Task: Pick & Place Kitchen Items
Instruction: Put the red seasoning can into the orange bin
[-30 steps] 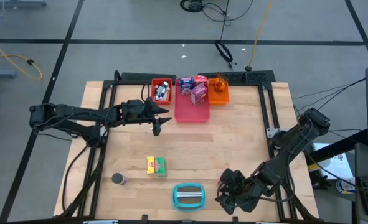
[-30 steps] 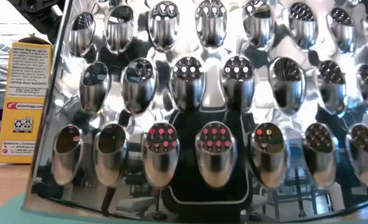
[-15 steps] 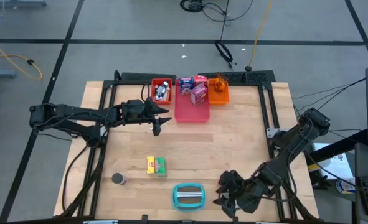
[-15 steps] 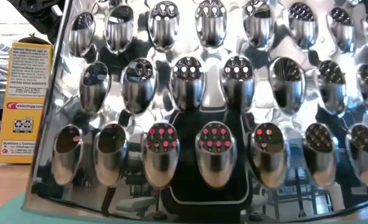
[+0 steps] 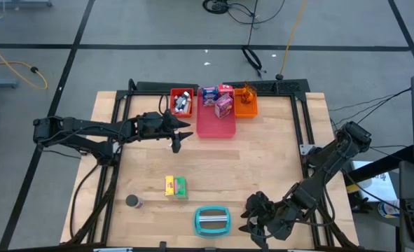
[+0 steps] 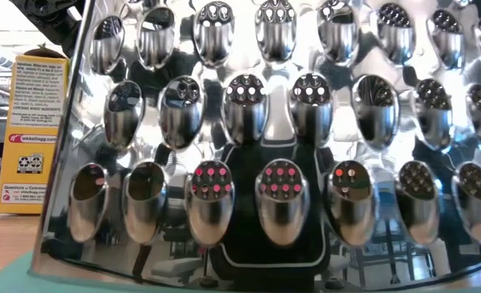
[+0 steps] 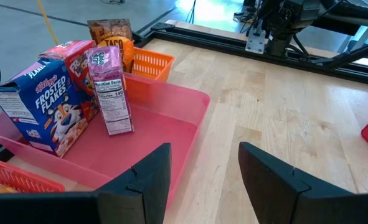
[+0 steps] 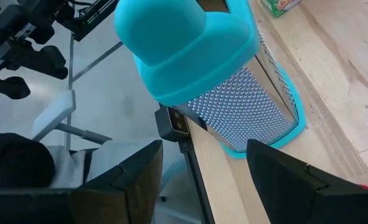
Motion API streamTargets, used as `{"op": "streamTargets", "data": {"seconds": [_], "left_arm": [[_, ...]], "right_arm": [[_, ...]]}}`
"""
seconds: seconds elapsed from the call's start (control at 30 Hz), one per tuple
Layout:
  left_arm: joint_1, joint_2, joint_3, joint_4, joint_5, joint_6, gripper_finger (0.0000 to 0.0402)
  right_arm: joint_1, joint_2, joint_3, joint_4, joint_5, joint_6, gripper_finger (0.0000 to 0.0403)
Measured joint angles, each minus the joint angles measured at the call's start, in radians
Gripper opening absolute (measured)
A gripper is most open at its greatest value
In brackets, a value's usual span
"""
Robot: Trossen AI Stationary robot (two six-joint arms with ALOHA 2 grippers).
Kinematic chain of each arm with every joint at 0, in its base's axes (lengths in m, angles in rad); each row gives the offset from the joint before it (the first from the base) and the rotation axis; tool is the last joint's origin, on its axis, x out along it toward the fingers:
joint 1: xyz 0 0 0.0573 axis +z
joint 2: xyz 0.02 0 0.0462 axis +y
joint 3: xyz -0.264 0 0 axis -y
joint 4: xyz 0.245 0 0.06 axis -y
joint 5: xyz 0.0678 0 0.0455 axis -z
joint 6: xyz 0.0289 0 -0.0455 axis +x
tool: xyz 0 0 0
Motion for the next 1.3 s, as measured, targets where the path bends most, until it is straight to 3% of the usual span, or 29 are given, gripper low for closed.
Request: {"op": "streamTargets", "data": {"seconds": [0.43, 0.9, 1.3], "left_arm": [[0.000, 0.000, 0.000, 0.000, 0.000, 0.000, 0.0186], [0.000, 0.000, 0.000, 0.000, 0.000, 0.000, 0.0186], [0.000, 0.000, 0.000, 0.001, 0.000, 0.000, 0.0186]], "right_arm": [[0.000, 0.000, 0.000, 0.000, 0.002, -0.038, 0.0224], [0.000, 0.000, 0.000, 0.005, 0.078, -0.210, 0.0224], [-0.003, 0.000, 0.000, 0.087, 0.072, -0.321, 0.0224]]}}
